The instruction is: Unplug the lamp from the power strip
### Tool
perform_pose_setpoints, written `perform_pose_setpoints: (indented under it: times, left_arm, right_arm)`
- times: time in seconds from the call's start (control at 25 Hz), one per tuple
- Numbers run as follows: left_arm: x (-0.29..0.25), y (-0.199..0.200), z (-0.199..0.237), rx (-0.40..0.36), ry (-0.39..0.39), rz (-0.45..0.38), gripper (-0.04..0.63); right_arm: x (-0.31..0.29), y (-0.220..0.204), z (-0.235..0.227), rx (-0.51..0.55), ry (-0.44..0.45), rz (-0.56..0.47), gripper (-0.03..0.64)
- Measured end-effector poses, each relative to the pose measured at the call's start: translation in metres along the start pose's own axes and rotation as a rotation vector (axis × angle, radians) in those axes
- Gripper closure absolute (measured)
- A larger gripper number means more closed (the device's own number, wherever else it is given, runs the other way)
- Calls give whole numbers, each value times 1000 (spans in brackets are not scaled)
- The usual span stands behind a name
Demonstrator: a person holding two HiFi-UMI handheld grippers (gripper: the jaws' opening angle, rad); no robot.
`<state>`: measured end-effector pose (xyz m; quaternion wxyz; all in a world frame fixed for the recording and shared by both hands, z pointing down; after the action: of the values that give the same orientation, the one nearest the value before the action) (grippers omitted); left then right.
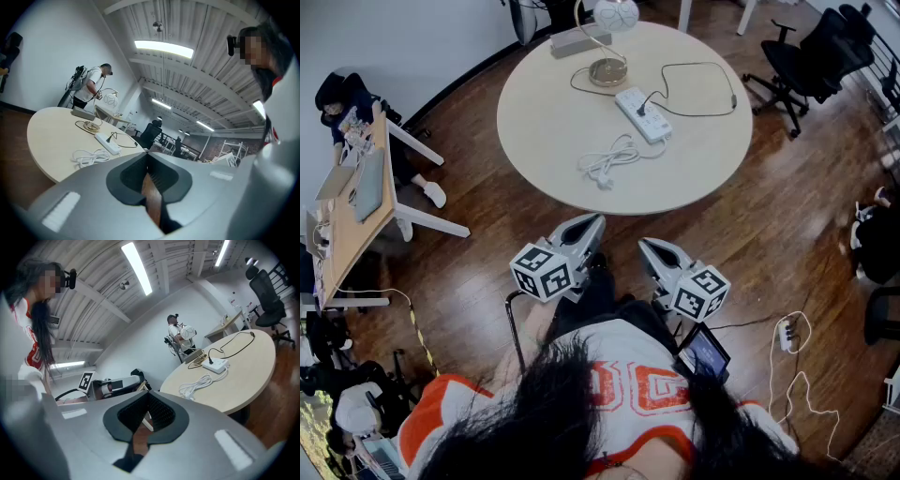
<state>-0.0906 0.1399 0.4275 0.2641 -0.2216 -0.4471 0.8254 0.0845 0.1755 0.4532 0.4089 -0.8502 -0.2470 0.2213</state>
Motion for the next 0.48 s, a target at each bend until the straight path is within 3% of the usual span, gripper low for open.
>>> perform_pose_setpoints:
  times: [0.28, 0.48]
  left_arm:
    - [-13, 13, 16, -5, 15, -19, 595]
    - [-36, 27, 46, 9, 2, -34, 595]
  right_arm:
    - [-13, 13, -21, 23, -58, 8, 615]
    - [-37, 31, -40, 126, -117, 69, 615]
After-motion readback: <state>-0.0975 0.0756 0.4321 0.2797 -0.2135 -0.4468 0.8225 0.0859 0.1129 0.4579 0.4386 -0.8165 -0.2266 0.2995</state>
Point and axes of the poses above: the fingertips, and each gripper's own axes: x backward along the fingers, z to its left, y out of its top, the point moved 6 cm from there along x, backward along the fingers, and after that the axes turned 5 degrees about -y, right-handed, at the moved point
